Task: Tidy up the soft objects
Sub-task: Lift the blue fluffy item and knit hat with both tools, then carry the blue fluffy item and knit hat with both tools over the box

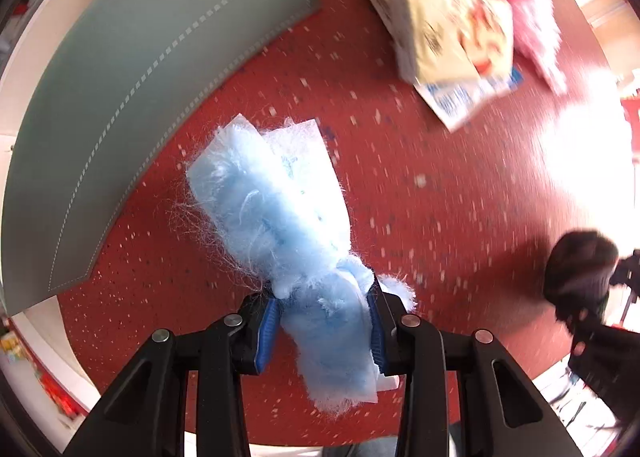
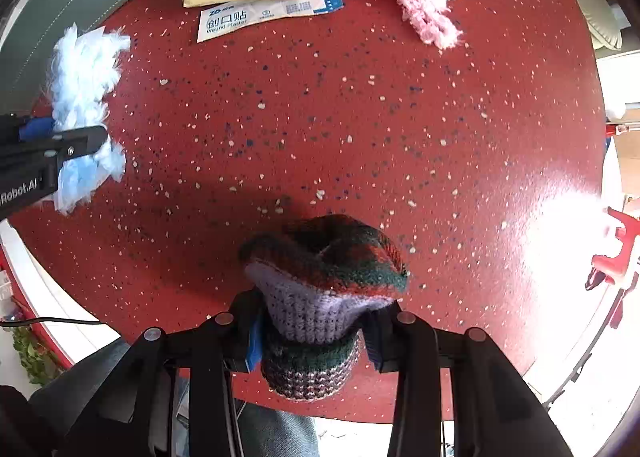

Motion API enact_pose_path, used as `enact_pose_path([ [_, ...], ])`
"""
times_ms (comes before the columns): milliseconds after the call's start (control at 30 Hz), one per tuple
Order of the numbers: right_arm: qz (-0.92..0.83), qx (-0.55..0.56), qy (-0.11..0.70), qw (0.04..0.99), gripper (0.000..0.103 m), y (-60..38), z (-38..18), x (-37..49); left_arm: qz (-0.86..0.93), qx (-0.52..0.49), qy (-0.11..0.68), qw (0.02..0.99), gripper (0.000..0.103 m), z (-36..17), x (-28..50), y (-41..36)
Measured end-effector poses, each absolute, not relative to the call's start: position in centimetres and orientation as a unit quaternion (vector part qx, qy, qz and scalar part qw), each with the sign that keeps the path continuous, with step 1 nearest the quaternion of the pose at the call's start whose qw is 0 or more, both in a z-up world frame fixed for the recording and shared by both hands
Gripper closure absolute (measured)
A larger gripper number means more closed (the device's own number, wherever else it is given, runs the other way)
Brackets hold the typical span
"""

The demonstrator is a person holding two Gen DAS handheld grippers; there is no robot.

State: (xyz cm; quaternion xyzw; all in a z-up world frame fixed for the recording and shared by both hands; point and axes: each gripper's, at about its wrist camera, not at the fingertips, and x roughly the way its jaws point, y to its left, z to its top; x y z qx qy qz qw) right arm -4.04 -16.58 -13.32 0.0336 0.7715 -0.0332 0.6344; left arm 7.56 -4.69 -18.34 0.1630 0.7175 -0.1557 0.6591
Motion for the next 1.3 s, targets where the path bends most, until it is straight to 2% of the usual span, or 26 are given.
enact_pose_path([
  [433, -0.069, 0.073, 0.782, 0.615, 0.06, -18.4, -11.0, -7.9, -0.229, 0.207, 0.711, 0.632, 0.064, -17.9, 1.8, -2.4],
  [600, -0.078, 0.079, 0.778, 0.618, 0.06, -19.8, -9.3, -6.1, -0.25, 0.212, 0.697, 0.638, 0.064, -17.5, -0.5, -1.4],
  [1300, -0.067, 0.027, 0.752, 0.656, 0.06, -16.4, -5.4, -2.0, -0.263, 0.154, 0.635, 0.71, 0.064, -7.2, 2.2, 2.5],
])
